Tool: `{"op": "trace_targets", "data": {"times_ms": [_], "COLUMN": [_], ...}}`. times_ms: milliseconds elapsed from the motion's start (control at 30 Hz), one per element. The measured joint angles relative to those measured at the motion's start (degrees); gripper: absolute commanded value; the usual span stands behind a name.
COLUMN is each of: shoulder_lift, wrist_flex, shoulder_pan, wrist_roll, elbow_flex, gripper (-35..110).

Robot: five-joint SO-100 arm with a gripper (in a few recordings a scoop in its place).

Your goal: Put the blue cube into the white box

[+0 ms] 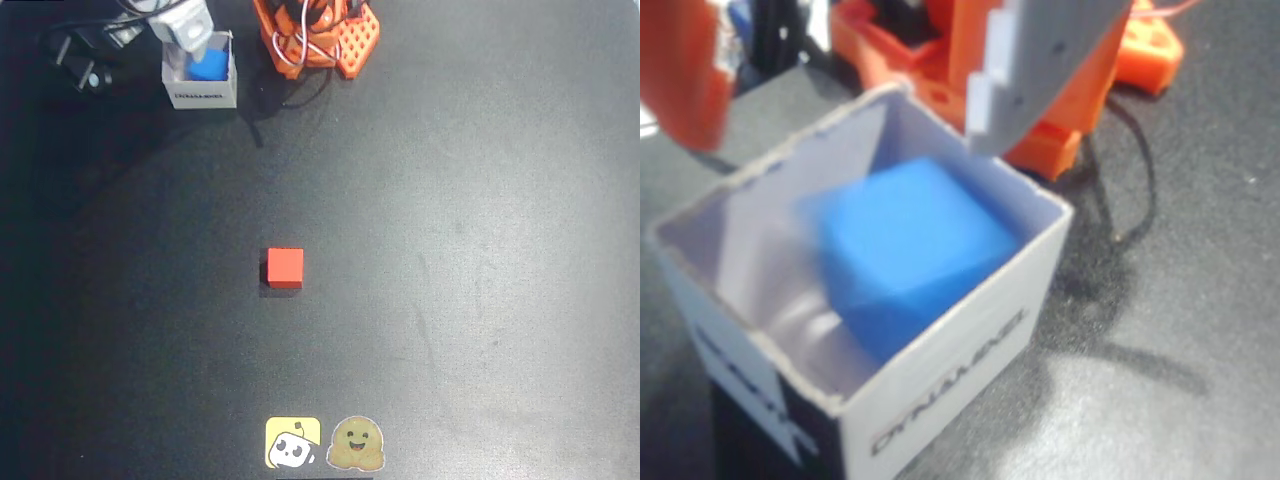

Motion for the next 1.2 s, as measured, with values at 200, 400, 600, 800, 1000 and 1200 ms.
{"op": "trace_targets", "data": {"times_ms": [200, 400, 600, 800, 1000, 1200], "shoulder_lift": [-1.5, -8.2, -17.5, -20.6, -20.8, -12.5], "wrist_flex": [0.0, 0.0, -0.7, -12.0, -23.6, -35.7], "shoulder_pan": [-0.1, -8.7, -26.2, -45.1, -58.8, -65.5], "wrist_roll": [-2.2, -7.6, -9.0, -6.3, -2.7, -2.0], "elbow_flex": [-1.2, -11.0, -23.6, -24.1, -18.3, -2.2], "gripper": [0, 0, 0, 0, 0, 0]}}
